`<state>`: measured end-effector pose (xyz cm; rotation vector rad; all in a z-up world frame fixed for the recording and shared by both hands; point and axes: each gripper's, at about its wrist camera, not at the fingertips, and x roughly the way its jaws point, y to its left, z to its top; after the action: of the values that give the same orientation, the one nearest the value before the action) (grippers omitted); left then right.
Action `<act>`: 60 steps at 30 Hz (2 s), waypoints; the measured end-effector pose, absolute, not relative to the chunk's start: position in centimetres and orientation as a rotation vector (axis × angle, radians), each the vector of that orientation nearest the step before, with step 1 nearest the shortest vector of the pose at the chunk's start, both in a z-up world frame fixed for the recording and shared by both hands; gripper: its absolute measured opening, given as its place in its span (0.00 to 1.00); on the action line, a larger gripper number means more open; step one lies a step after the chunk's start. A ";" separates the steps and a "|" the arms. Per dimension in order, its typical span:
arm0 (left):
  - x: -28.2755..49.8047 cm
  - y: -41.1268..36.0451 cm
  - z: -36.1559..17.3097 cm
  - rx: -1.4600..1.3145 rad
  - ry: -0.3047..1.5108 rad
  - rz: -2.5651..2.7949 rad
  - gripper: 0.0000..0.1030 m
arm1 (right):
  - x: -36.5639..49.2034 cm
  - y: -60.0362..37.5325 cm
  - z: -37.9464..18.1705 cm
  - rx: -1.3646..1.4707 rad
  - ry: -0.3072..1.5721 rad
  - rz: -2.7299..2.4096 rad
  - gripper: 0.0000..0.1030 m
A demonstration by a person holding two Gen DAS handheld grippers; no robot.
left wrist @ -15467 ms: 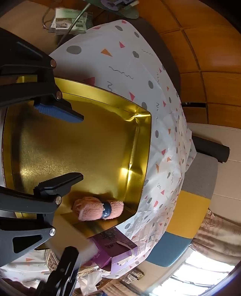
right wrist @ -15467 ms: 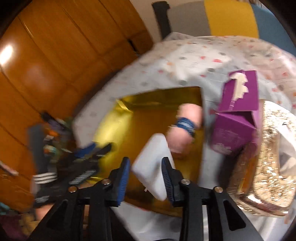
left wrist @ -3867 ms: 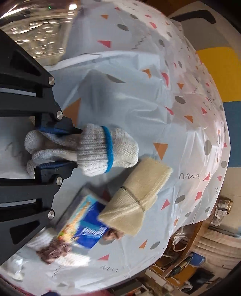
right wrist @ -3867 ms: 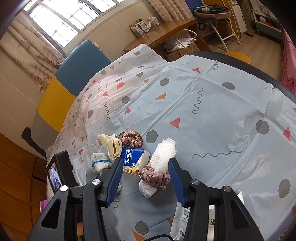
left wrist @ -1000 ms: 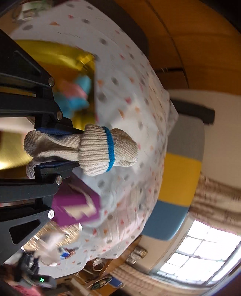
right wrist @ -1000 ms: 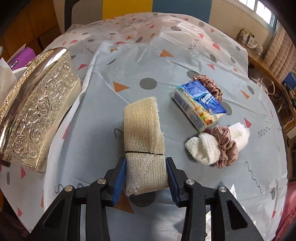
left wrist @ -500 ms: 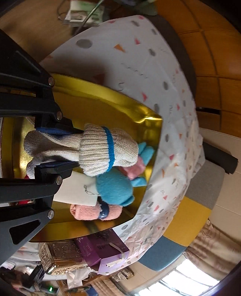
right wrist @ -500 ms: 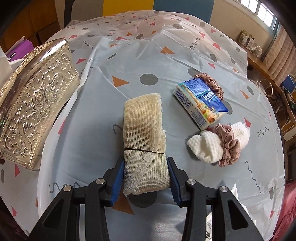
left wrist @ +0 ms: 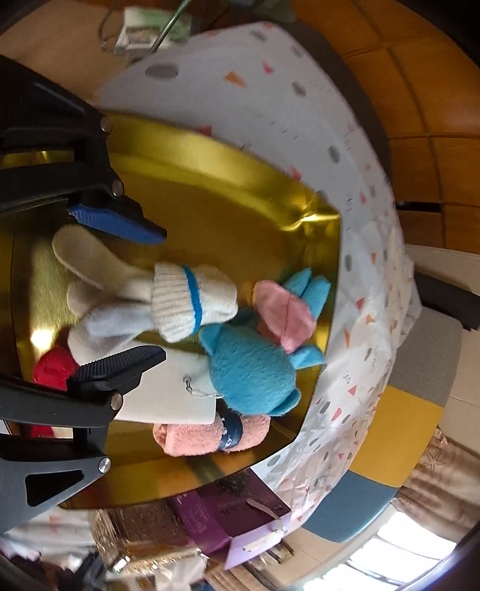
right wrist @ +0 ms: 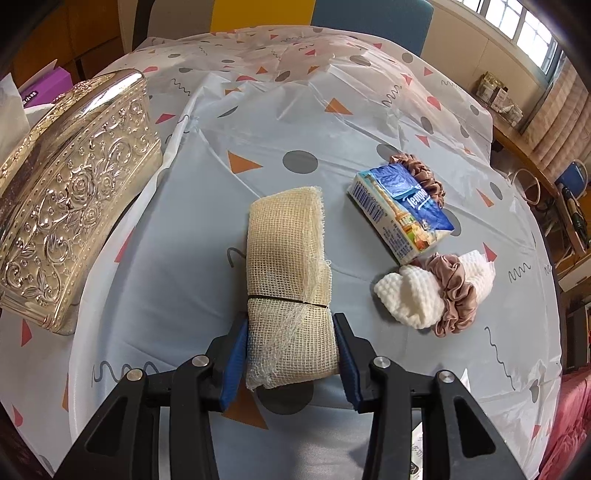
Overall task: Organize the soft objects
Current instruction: 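Carry the white knit glove into the gold tray and open the left gripper, then carry the beige mesh roll into the gold tray and open the right gripper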
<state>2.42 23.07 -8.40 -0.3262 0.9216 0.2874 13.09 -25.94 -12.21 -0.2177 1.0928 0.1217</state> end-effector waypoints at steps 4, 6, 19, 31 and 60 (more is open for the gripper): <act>1.8 22.5 -7.4 -0.259 0.873 0.321 0.58 | 13.2 -26.1 -12.1 -0.213 1.096 0.126 0.43; 1.6 22.1 -6.7 -0.250 0.852 0.317 0.59 | 13.2 -26.2 -12.1 -0.215 1.095 0.124 0.43; 0.8 19.2 -4.3 -0.178 0.785 0.253 0.66 | 13.7 -27.1 -11.4 -0.114 1.101 0.108 0.41; 0.3 19.5 -4.2 -0.190 0.781 0.245 0.69 | 18.4 -26.0 -3.3 0.111 0.953 0.067 0.41; -1.4 23.6 -4.6 -0.262 0.751 0.349 0.70 | 7.9 7.4 -6.1 -0.273 1.015 0.676 0.42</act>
<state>-1.39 23.62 -4.63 -0.2623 0.7510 0.3491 7.88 7.38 -6.06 -0.2729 1.0150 0.6756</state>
